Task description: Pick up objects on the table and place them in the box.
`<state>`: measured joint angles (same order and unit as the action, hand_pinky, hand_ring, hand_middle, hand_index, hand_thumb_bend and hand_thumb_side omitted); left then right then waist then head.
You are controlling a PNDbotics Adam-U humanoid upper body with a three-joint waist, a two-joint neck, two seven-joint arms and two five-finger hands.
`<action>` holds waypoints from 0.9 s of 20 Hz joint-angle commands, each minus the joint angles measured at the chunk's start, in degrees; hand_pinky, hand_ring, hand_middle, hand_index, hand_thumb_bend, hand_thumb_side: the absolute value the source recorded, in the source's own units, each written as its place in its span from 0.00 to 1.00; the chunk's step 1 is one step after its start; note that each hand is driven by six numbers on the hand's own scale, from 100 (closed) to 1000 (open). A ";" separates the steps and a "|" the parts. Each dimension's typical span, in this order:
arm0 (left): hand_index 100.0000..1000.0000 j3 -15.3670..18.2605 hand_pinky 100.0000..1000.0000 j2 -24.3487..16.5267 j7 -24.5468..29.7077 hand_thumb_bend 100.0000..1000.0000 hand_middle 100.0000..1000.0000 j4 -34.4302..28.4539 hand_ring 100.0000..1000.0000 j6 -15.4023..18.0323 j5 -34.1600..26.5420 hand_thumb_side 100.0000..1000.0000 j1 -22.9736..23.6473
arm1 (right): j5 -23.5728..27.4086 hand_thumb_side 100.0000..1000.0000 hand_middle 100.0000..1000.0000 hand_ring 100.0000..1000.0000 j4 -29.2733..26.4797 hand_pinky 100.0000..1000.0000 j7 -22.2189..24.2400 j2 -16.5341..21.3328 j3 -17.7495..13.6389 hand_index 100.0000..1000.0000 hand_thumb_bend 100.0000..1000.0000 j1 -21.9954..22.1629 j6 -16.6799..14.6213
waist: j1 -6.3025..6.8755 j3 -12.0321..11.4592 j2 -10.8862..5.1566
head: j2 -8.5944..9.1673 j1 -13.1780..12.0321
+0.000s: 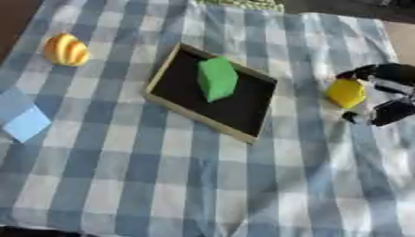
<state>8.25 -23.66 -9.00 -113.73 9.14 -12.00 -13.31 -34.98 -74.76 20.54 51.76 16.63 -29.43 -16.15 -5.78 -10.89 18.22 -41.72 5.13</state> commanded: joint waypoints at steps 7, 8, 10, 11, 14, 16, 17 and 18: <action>0.83 -0.13 1.00 -0.24 0.46 0.00 0.71 -0.86 0.77 -0.26 -0.11 0.59 -0.48 | 3.63 0.31 0.56 0.73 1.53 0.83 -2.61 0.45 -0.59 0.79 0.00 -1.45 2.32 | 0.76 0.04 -0.10 | 0.70 0.15; 0.83 -0.15 1.00 -0.24 0.51 0.00 0.71 -0.86 0.77 -0.28 -0.12 0.59 -0.49 | 4.05 0.31 0.56 0.72 1.46 0.83 -2.89 0.50 -0.59 0.79 0.00 -1.52 2.55 | 0.75 0.04 -0.12 | 0.70 0.13; 0.83 -0.18 1.00 -0.28 0.62 0.00 0.71 -0.86 0.77 -0.28 -0.11 0.59 -0.48 | 4.76 0.31 0.56 0.72 0.96 0.83 -3.13 0.86 -0.74 0.79 0.00 -1.53 2.88 | 0.72 0.02 -0.15 | 0.64 0.02; 0.83 -0.18 1.00 -0.29 0.66 0.00 0.71 -0.86 0.77 -0.30 -0.11 0.59 -0.46 | 5.05 0.32 0.55 0.71 0.50 0.83 -3.36 1.11 -0.97 0.78 0.00 -1.54 3.05 | 0.71 0.06 -0.17 | 0.61 0.00; 0.83 -0.21 1.00 -0.28 0.78 0.00 0.72 -0.86 0.77 -0.33 -0.18 0.59 -0.47 | 5.51 0.29 0.51 0.68 -1.51 0.80 -6.18 1.85 -2.16 0.75 0.00 -1.52 3.73 | 0.69 0.30 -0.26 | 0.56 -0.14; 0.83 -0.18 1.00 -0.32 0.82 0.00 0.72 -0.86 0.77 -0.28 -0.21 0.59 -0.48 | 6.15 0.25 0.46 0.65 -3.91 0.79 -9.48 2.51 -3.49 0.71 0.00 -1.40 3.67 | 0.71 0.48 -0.33 | 0.50 -0.30; 0.83 -0.15 1.00 -0.37 0.81 0.00 0.72 -0.86 0.77 -0.25 -0.21 0.59 -0.47 | 6.66 0.23 0.45 0.64 -5.49 0.78 -11.23 2.97 -4.25 0.70 0.00 -1.33 3.50 | 0.72 0.56 -0.37 | 0.48 -0.35; 0.83 -0.12 1.00 -0.44 0.79 0.00 0.72 -0.86 0.77 -0.23 -0.21 0.59 -0.45 | 7.25 0.22 0.44 0.63 -7.50 0.78 -12.75 3.59 -5.03 0.70 0.00 -1.33 3.23 | 0.72 0.63 -0.42 | 0.45 -0.38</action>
<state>7.92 -23.17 -8.37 -113.73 8.80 -12.00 -13.31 -28.59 -79.82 9.69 52.13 13.34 -30.21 -12.82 -5.77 -10.33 18.27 -41.73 4.92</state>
